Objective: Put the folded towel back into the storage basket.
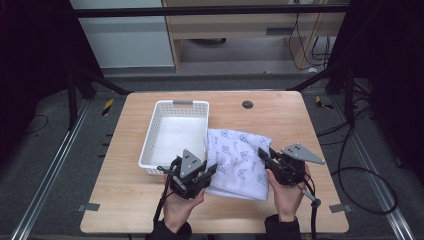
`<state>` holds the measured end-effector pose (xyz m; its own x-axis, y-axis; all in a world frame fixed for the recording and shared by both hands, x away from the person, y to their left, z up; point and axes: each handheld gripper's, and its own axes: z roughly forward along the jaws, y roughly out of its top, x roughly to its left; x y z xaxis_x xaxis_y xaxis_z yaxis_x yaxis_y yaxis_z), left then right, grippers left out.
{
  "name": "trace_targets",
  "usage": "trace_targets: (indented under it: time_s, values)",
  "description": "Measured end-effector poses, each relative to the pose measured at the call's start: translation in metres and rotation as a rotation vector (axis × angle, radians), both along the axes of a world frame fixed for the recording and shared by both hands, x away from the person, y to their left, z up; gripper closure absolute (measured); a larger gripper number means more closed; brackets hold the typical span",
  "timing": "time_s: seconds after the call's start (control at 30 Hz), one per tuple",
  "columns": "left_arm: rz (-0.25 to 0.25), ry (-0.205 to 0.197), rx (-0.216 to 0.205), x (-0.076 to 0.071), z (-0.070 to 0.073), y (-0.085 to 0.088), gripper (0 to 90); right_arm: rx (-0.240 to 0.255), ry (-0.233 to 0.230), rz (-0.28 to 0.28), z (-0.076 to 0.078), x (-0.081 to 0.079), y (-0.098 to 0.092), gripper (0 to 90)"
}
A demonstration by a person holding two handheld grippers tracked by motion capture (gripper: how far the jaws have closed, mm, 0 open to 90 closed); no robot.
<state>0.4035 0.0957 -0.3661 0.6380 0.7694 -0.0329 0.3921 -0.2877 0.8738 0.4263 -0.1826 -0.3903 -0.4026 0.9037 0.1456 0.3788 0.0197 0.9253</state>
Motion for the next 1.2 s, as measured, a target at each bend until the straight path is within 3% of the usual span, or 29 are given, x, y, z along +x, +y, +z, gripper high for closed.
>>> trace_targets:
  time_s: [0.37, 0.63, 1.0, 1.2]
  values:
    - [0.009, -0.029, 0.021, 0.008, 0.02, 0.006, 72.3, 0.0, -0.041, 0.0, 0.019, 0.007, 0.008, 74.3]
    - [0.024, -0.065, 0.036, 0.009, 0.032, 0.022, 72.3, 0.006, -0.063, 0.008, 0.034, 0.013, 0.024, 74.1]
    - [0.053, -0.054, -0.008, 0.011, 0.028, 0.056, 72.4, -0.023, -0.07, 0.043, 0.04, 0.022, 0.056, 74.1]
    - [0.086, -0.064, -0.027, 0.012, 0.03, 0.071, 72.4, -0.001, -0.072, 0.069, 0.043, 0.032, 0.072, 74.0]
